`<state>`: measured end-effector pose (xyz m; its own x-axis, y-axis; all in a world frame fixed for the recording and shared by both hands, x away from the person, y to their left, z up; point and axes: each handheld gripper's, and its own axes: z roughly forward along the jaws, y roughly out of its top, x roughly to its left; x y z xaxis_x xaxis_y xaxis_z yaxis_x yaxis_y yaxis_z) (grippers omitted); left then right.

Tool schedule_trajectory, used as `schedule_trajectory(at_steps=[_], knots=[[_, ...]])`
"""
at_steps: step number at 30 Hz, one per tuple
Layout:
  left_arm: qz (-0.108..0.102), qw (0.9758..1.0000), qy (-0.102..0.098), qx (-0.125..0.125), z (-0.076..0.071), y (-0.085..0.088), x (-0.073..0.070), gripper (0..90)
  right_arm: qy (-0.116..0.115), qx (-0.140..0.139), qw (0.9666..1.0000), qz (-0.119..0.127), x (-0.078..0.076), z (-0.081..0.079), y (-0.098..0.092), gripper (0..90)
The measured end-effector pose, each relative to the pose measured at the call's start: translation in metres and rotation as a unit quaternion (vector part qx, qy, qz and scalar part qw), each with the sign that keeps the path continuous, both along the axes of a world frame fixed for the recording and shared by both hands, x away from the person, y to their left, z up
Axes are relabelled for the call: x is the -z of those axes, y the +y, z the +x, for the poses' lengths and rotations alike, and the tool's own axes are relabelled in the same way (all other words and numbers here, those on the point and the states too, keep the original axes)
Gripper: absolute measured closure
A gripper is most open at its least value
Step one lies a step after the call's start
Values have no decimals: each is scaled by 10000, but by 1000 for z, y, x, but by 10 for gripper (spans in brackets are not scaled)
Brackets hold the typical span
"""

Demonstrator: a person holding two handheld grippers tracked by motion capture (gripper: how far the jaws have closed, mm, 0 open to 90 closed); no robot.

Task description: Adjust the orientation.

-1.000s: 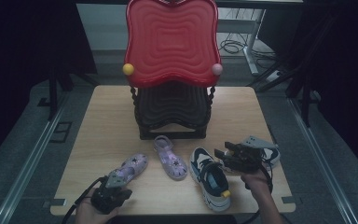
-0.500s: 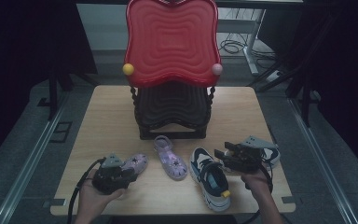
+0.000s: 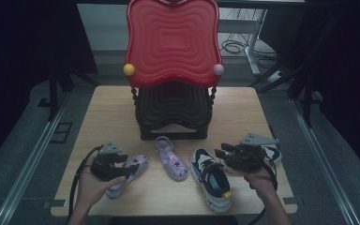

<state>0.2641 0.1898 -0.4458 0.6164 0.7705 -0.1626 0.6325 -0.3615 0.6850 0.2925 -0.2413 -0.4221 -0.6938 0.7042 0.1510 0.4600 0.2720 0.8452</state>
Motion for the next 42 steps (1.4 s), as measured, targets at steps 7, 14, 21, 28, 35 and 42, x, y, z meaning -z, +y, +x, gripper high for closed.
schedule_trajectory(at_steps=[7, 14, 21, 28, 35, 42], knots=[[-80, 10000, -20, -3, -5, 11, -1, 387, 134, -729, 9950, -677, -26, 3, 38, 805], [-91, 9999, 6, -42, -5, 15, 1, 384, 364, -1469, 9812, -1200, -30, 10, 82, 883], [-74, 10000, 30, -29, -5, 16, 3, 383, 503, -1753, 9702, -1596, -27, 25, 108, 889], [-103, 9999, 42, -81, -5, 19, 4, 384, 656, -1853, 9672, -1612, -22, 47, 110, 860], [-121, 9999, 47, -90, -6, 20, 4, 383, 834, -2065, 9611, -1635, -12, 64, 122, 749], [-127, 9998, 78, -113, -6, 21, 7, 384, 915, -2205, 9547, -1779, -5, 74, 134, 711]])
